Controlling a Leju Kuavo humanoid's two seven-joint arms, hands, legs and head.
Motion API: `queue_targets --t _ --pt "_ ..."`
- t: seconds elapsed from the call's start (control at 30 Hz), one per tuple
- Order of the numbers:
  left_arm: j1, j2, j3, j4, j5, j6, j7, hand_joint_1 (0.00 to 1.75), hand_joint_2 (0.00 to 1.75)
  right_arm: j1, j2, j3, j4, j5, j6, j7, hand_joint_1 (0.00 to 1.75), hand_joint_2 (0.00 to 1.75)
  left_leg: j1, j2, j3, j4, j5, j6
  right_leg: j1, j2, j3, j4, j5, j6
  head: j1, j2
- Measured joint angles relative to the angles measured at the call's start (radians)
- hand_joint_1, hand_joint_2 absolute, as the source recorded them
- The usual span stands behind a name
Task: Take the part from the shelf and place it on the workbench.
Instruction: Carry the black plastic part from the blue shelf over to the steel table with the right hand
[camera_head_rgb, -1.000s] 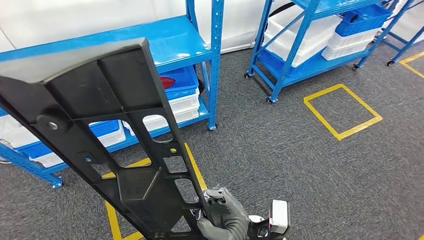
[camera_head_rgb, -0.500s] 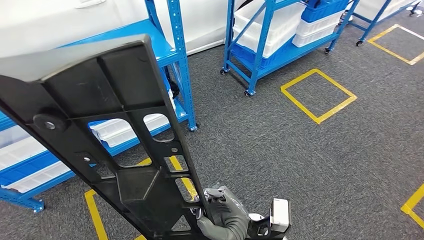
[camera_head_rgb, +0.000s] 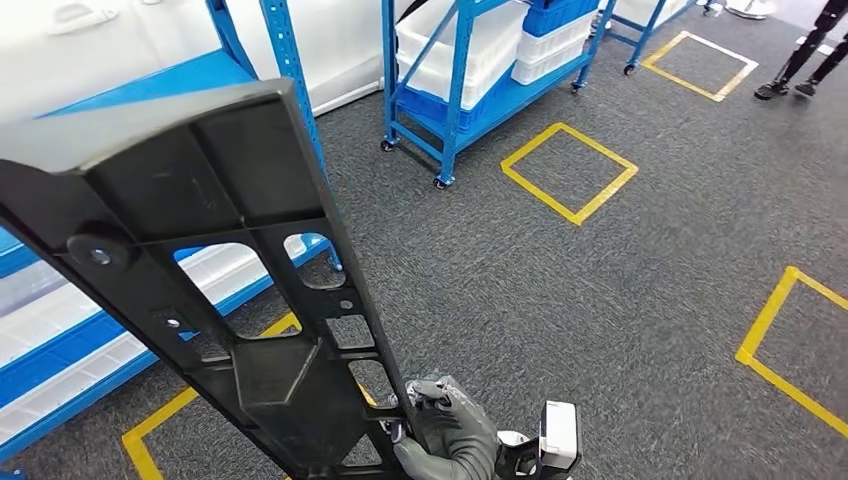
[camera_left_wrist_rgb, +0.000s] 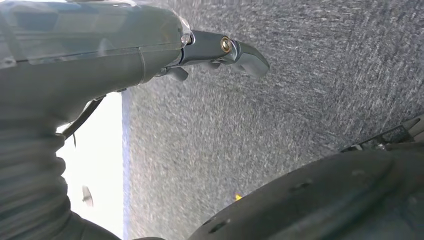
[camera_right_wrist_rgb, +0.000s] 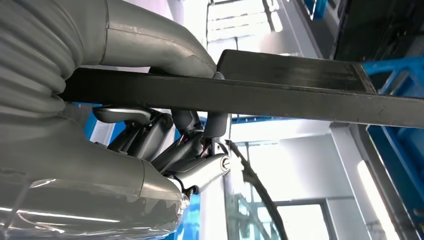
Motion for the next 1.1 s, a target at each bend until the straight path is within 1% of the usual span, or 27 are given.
queue_targets --t 0.03,0.07,0.1,0.17,0.2,0.23,0.3,0.33,0.37,0.43,0.47,0.5,0.53,0.57,0.6,0.63,0.67,0.7,0.73,0.8,0.83,0.87,0.93,0.97,1.0,1.03,1.1 --pt "0.001 0.000 0.000 0.000 0.000 0.000 0.000 0.00 1.75 0.001 0.000 0.000 0.000 0.000 0.000 0.000 1.75 1.75 0.000 0.013 0.001 0.000 -0.002 -0.001 -0.001 -0.002 -0.002 0.000 0.012 0.000 0.000 0.000" --pt "0.002 0.000 0.000 0.000 0.000 0.000 0.001 0.00 1.75 0.001 0.000 0.000 0.000 0.000 0.000 0.000 1.75 1.75 -0.001 0.024 0.004 0.000 -0.004 -0.002 -0.002 -0.007 0.018 -0.040 0.040 -0.001 0.000 0.000" --pt "0.003 0.000 0.000 0.000 0.000 0.000 0.001 0.00 1.75 0.001 -0.001 0.000 0.000 0.000 0.000 0.000 1.75 1.75 -0.002 0.035 0.007 0.000 -0.006 -0.003 -0.001 -0.019 0.055 -0.112 0.077 -0.006 0.000 0.000" --pt "0.006 0.000 0.000 0.000 0.000 0.000 0.002 0.00 1.75 0.000 -0.001 0.000 -0.001 0.000 0.000 0.000 1.75 1.75 -0.006 0.051 0.014 0.000 -0.012 -0.010 0.008 -0.055 0.123 -0.244 0.122 -0.021 0.000 0.000" --pt "0.007 0.000 0.000 0.000 0.000 0.000 0.002 0.00 1.75 0.000 -0.001 0.000 -0.001 0.000 0.000 0.000 1.75 1.75 -0.008 0.058 0.017 0.000 -0.014 -0.014 0.013 -0.066 0.138 -0.278 0.129 -0.029 0.000 0.000" --pt "0.007 0.000 0.000 0.000 0.000 0.000 0.002 0.00 1.75 0.000 -0.001 -0.001 -0.002 0.000 0.000 0.000 1.75 1.75 -0.009 0.065 0.019 -0.001 -0.016 -0.019 0.017 -0.066 0.140 -0.286 0.126 -0.035 0.000 0.000" --pt "0.008 0.001 0.000 0.000 -0.001 0.000 0.002 0.00 1.75 0.002 0.000 -0.001 -0.002 0.000 0.000 0.000 1.75 1.75 -0.009 0.074 0.023 -0.003 -0.019 -0.030 0.014 -0.044 0.139 -0.293 0.132 -0.045 0.000 0.000" --pt "0.008 0.001 0.000 0.000 -0.001 0.001 0.002 0.00 1.75 0.002 0.000 -0.001 -0.003 0.000 0.000 0.000 1.75 1.75 -0.009 0.063 0.021 0.006 -0.029 -0.034 0.010 -0.033 0.143 -0.299 0.136 -0.050 0.000 0.000" --pt "0.007 0.002 0.000 0.000 -0.001 0.001 0.002 0.00 1.75 0.002 0.000 -0.001 -0.004 0.001 0.000 0.000 1.75 1.75 -0.008 0.042 0.009 0.035 -0.049 -0.037 0.006 -0.023 0.146 -0.305 0.140 -0.055 0.000 0.000" --pt "0.001 0.002 0.000 0.000 -0.001 0.002 0.001 0.00 1.75 0.001 0.001 -0.001 -0.005 0.004 0.000 -0.001 1.75 1.75 -0.007 -0.007 -0.045 0.154 -0.113 -0.041 0.004 -0.004 0.149 -0.311 0.143 -0.062 0.000 0.000" --pt "-0.002 0.001 0.000 0.000 -0.001 0.003 0.001 0.00 1.75 0.001 0.001 -0.001 -0.004 0.006 0.000 0.000 1.75 1.75 -0.007 -0.019 -0.079 0.225 -0.141 -0.043 0.005 0.006 0.149 -0.310 0.143 -0.064 0.000 0.000" --pt "-0.005 0.001 0.000 0.000 -0.002 0.003 0.001 0.00 1.75 0.002 0.001 -0.001 -0.004 0.008 0.000 0.000 1.75 1.75 -0.007 -0.023 -0.105 0.275 -0.155 -0.045 0.006 0.019 0.150 -0.310 0.143 -0.065 0.000 0.000" --pt "-0.007 0.001 0.000 0.000 -0.002 0.003 0.002 0.00 1.75 0.003 0.001 -0.001 -0.004 0.010 0.000 0.001 1.75 1.75 -0.006 -0.025 -0.117 0.292 -0.148 -0.046 0.006 0.033 0.152 -0.309 0.142 -0.064 0.000 0.000" --pt "-0.008 0.001 0.000 0.000 -0.003 0.003 0.003 0.00 1.75 0.003 0.001 -0.001 -0.004 0.011 0.000 0.002 1.75 1.75 -0.004 -0.028 -0.108 0.266 -0.120 -0.047 0.005 0.049 0.154 -0.307 0.141 -0.063 0.000 0.000" --pt "-0.008 0.001 0.000 0.000 -0.004 0.003 0.004 0.00 1.75 0.003 0.001 -0.001 -0.004 0.012 0.000 0.002 1.75 1.75 -0.001 -0.036 -0.083 0.206 -0.079 -0.048 0.004 0.065 0.156 -0.304 0.140 -0.060 0.000 0.000" --pt "-0.008 0.001 0.000 0.000 -0.005 0.003 0.005 0.00 1.75 0.003 0.001 -0.001 -0.004 0.013 0.000 0.003 1.75 1.75 0.003 -0.054 -0.053 0.134 -0.042 -0.050 0.003 0.079 0.156 -0.300 0.137 -0.056 0.000 0.000" --pt "-0.008 0.001 0.000 0.000 -0.006 0.003 0.006 0.00 1.75 0.002 0.001 -0.001 -0.004 0.014 0.000 0.003 1.75 1.75 0.007 -0.073 -0.027 0.072 -0.017 -0.049 0.003 0.093 0.154 -0.292 0.133 -0.051 0.000 0.000" --pt "-0.009 0.001 0.000 0.000 -0.007 0.003 0.006 0.00 1.75 0.002 0.001 -0.001 -0.005 0.014 0.000 0.004 1.75 1.75 0.008 -0.088 -0.011 0.033 -0.006 -0.047 0.004 0.105 0.150 -0.286 0.131 -0.045 0.000 0.000" --pt "-0.009 0.000 0.000 0.000 -0.008 0.002 0.007 0.00 1.75 0.003 0.001 -0.001 -0.006 0.014 0.000 0.004 1.75 1.75 0.008 -0.096 -0.005 0.018 -0.006 -0.042 0.003 0.115 0.144 -0.282 0.130 -0.039 0.000 0.000" --pt "-0.010 -0.001 0.000 0.000 -0.008 0.002 0.007 0.00 1.75 0.004 0.001 -0.001 -0.007 0.014 0.000 0.004 1.75 1.75 0.005 -0.081 -0.004 0.014 -0.006 -0.028 0.001 0.131 0.136 -0.281 0.131 -0.026 0.000 0.000" --pt "-0.010 -0.001 0.000 0.000 -0.008 0.002 0.008 0.00 1.75 0.004 0.001 -0.001 -0.007 0.014 0.000 0.004 1.75 1.75 0.005 -0.070 -0.003 0.012 -0.004 -0.021 0.001 0.119 0.132 -0.273 0.127 -0.020 0.000 0.000" --pt "-0.008 -0.001 -0.001 -0.001 -0.008 0.002 0.008 0.00 1.75 0.003 0.001 -0.001 -0.008 0.015 0.000 0.004 1.75 1.75 0.006 -0.059 -0.002 0.009 -0.003 -0.014 0.002 0.096 0.121 -0.251 0.113 -0.015 0.000 0.000" --pt "-0.005 -0.002 -0.001 -0.001 -0.007 0.002 0.009 0.00 1.75 0.001 0.001 -0.001 -0.008 0.015 0.001 0.004 1.75 1.75 0.003 -0.033 0.000 0.006 -0.004 -0.004 0.004 0.031 0.069 -0.144 0.056 -0.008 0.000 0.000" --pt "-0.003 -0.002 -0.001 -0.001 -0.007 0.002 0.009 0.00 1.75 0.000 0.001 -0.001 -0.008 0.015 0.001 0.004 1.75 1.75 0.001 -0.020 0.000 0.006 -0.005 -0.001 0.003 0.012 0.032 -0.073 0.025 -0.006 0.000 0.000" --pt "-0.002 -0.002 -0.001 -0.001 -0.006 0.002 0.009 0.00 1.75 0.000 0.001 -0.001 -0.008 0.015 0.001 0.004 1.75 1.75 -0.002 -0.007 0.000 0.006 -0.007 0.000 0.002 0.003 0.002 -0.016 0.006 -0.005 0.000 0.000" --pt "-0.001 -0.002 -0.001 -0.001 -0.006 0.002 0.010 0.00 1.75 0.000 0.001 -0.001 -0.007 0.015 0.001 0.004 1.75 1.75 -0.003 0.004 0.000 0.006 -0.008 0.000 0.002 -0.001 -0.015 0.017 0.001 -0.005 0.000 0.000" --pt "0.000 -0.002 -0.001 -0.001 -0.005 0.003 0.010 0.00 1.75 0.000 0.001 -0.001 -0.006 0.015 0.001 0.005 1.75 1.75 -0.005 0.017 0.001 0.006 -0.010 0.000 0.002 -0.003 -0.021 0.026 0.010 -0.006 0.000 0.000"
